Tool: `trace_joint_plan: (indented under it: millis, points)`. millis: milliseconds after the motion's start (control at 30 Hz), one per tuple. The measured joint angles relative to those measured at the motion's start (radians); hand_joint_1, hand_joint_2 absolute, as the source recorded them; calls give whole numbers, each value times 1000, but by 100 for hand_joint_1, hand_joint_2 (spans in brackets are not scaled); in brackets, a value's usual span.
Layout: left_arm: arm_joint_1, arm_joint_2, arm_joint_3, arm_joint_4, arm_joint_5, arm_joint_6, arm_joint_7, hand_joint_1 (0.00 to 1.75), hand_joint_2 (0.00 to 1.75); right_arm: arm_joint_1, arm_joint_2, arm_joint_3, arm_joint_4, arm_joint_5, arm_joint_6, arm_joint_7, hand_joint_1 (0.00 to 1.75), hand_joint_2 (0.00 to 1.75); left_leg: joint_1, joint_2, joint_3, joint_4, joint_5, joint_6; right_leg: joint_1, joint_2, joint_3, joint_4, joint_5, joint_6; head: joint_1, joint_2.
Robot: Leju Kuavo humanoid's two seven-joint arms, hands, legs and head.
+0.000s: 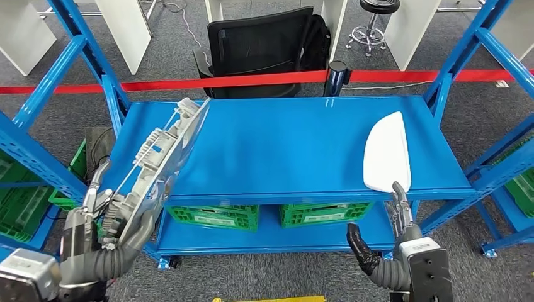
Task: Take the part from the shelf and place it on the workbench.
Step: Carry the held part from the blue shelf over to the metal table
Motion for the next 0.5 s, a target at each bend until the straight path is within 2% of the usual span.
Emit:
trace_joint_plan:
  millis: [33, 67, 100, 133, 167, 200, 267, 300, 333, 367, 433, 467, 500]
  points:
    - [0, 0, 0, 0, 0, 0, 0, 175, 175, 0, 0, 0, 0, 0, 0, 0, 0, 175, 1, 0, 26, -20, 20, -1, -1, 0, -12, 3, 7, 3, -5, 0]
    - [0, 0, 0, 0, 0, 0, 0, 175, 175, 0, 0, 0, 0, 0, 0, 0, 0, 175, 3, 0, 69, -74, 47, 0, -2, 1, -23, 7, 13, 6, -9, 0]
    - [-1, 0, 0, 0, 0, 0, 0, 175, 175, 0, 0, 0, 0, 0, 0, 0, 0, 175, 3, 0, 120, -147, 61, 1, -3, 1, -32, 13, 17, 10, -13, 0]
    - [-2, 0, 0, -1, 0, 0, 0, 175, 175, 0, 0, 0, 0, 0, 0, 0, 0, 175, 2, -1, 166, -213, 67, 3, -2, 2, -40, 19, 21, 16, -17, 0]
    - [-2, 0, 0, -2, 0, -1, 0, 175, 175, 0, 0, 0, 0, 0, 0, 0, 0, 175, 1, -1, 193, -257, 65, 5, -2, 2, -45, 23, 26, 22, -18, 0]
    - [-3, 0, 0, -2, 0, -1, 0, 175, 175, 0, 0, 0, 0, 0, 0, 0, 0, 175, -2, -2, 202, -279, 58, 10, -2, 2, -49, 25, 32, 29, -18, 0]
    - [-2, 0, 0, -3, 0, -1, 1, 175, 175, 0, 0, 0, 0, 0, 1, 0, 0, 175, -4, -2, 188, -284, 69, 24, -4, 2, -54, 24, 44, 42, -17, 0]
    - [-2, 0, 0, -3, 0, -1, 2, 175, 175, 0, 0, 0, 0, 0, 1, 0, 0, 175, -3, 0, 181, -287, 77, 33, -5, 2, -61, 30, 35, 48, -16, 0]
    - [-1, 0, 0, -3, 0, -1, 2, 175, 175, 0, 0, 0, 0, 0, 1, 0, 0, 175, -1, 2, 174, -290, 85, 41, -6, 3, -72, 51, 11, 53, -13, 0]
    - [-1, 0, 0, -3, 0, -1, 3, 175, 175, 0, 0, 0, 0, 0, 1, 0, 0, 175, 0, 4, 166, -291, 94, 48, -7, 4, -88, 91, -30, 57, -8, 0]
    - [0, 0, 0, -3, 0, -1, 4, 175, 175, 1, -1, 0, 0, -1, 1, 1, 0, 175, -2, 5, 148, -290, 112, 54, -7, 4, -120, 212, -123, 61, 6, 0]
    - [0, 0, 0, -3, 0, -1, 5, 175, 175, 1, -1, 0, 0, -1, 0, 1, 0, 175, -4, 5, 137, -288, 123, 54, -7, 4, -128, 266, -148, 61, 11, 0]
    - [1, 0, -1, -3, -1, -1, 6, 175, 175, 1, -1, 0, 0, -1, 0, 0, 0, 175, -6, 5, 123, -285, 133, 54, -6, 4, -123, 294, -151, 61, 15, 0]
